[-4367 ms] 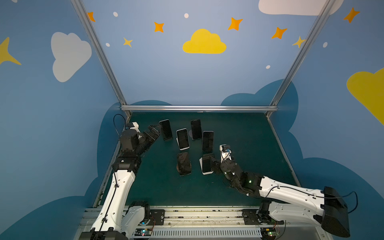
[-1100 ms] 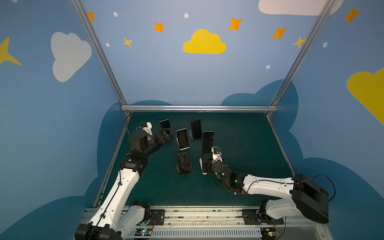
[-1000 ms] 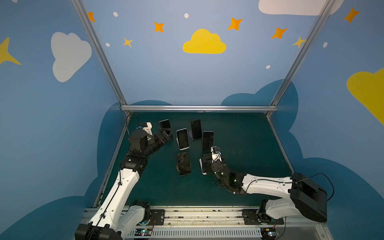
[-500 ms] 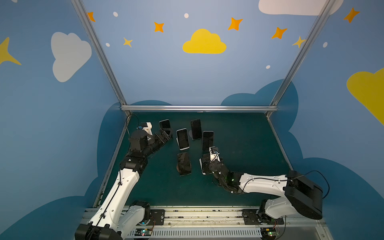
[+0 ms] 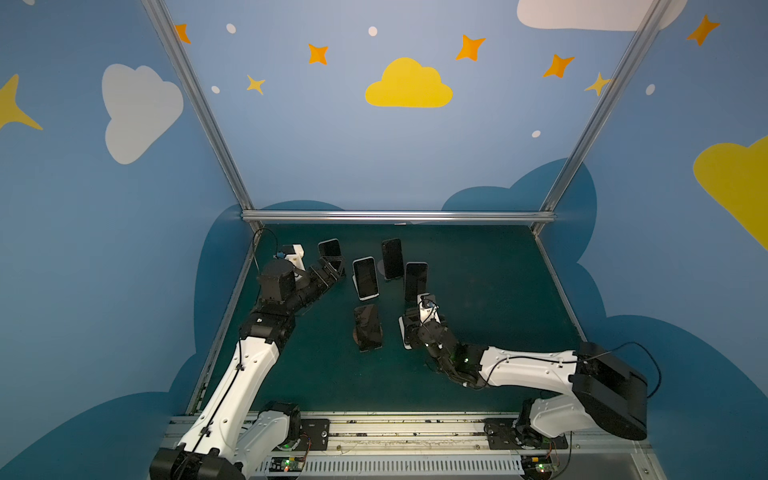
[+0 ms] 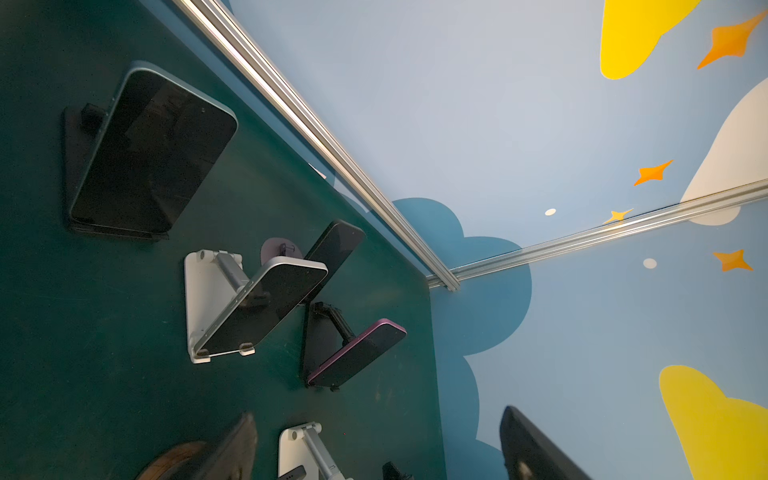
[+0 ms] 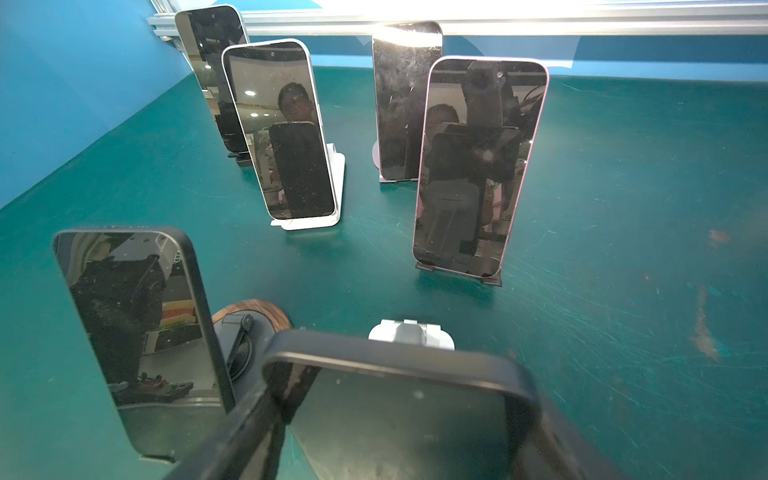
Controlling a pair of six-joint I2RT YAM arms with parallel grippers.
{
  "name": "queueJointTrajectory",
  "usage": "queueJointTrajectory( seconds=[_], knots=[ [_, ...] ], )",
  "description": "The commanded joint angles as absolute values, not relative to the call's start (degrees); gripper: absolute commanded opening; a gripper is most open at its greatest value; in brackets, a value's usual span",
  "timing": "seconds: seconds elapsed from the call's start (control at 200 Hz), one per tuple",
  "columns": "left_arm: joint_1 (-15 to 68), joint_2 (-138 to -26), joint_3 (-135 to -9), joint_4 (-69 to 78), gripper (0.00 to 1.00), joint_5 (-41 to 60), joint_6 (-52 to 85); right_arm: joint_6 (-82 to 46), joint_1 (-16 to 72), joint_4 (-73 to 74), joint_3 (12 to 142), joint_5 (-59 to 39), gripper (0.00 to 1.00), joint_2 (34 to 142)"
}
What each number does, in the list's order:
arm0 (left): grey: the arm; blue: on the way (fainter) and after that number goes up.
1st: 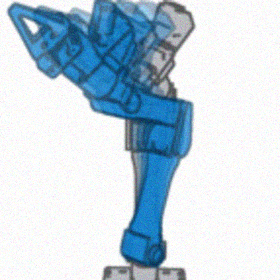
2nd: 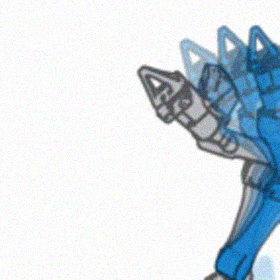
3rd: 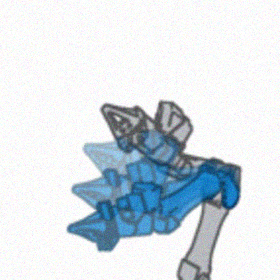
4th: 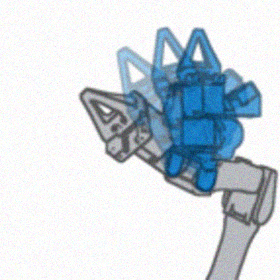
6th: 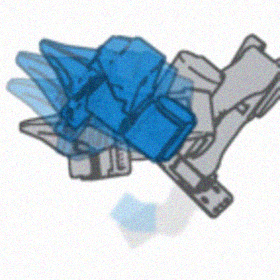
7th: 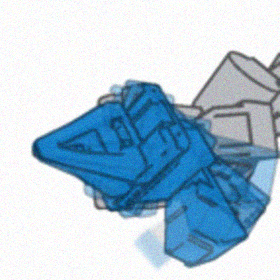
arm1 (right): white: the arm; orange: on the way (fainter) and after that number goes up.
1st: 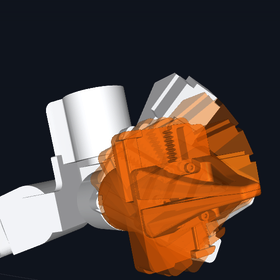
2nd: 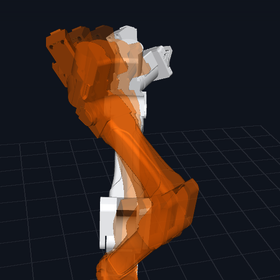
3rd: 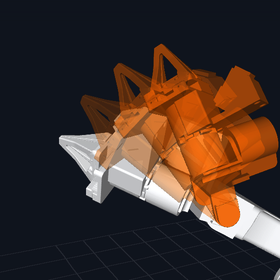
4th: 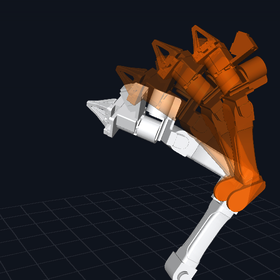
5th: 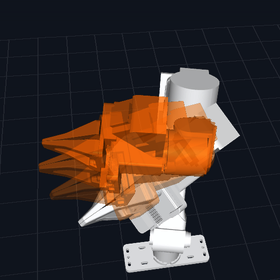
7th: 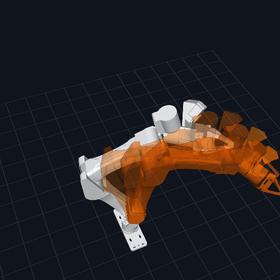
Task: Remove the phone from the phone stand
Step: 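Lift the dark phone up out of the white stand with the right gripper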
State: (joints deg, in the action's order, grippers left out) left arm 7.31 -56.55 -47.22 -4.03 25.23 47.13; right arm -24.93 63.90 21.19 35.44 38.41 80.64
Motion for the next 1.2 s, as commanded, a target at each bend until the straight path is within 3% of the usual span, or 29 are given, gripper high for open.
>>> queueJointTrajectory(
  seconds=[0.0,0.696,1.191],
  knots=[
    [7.5,-56.4,-46.8,-2.8,0.91,25.8,46.0,-23.6,64.2,22.0,36.0,39.3,0.66,77.0],
    [7.6,-58.0,-46.8,-2.5,0.91,26.4,46.2,-21.8,63.8,11.2,35.3,37.7,0.65,69.0],
    [8.9,-58.5,-46.7,-1.7,0.91,27.2,46.5,-20.6,59.3,-2.7,31.0,38.0,0.65,57.0]
  ],
)
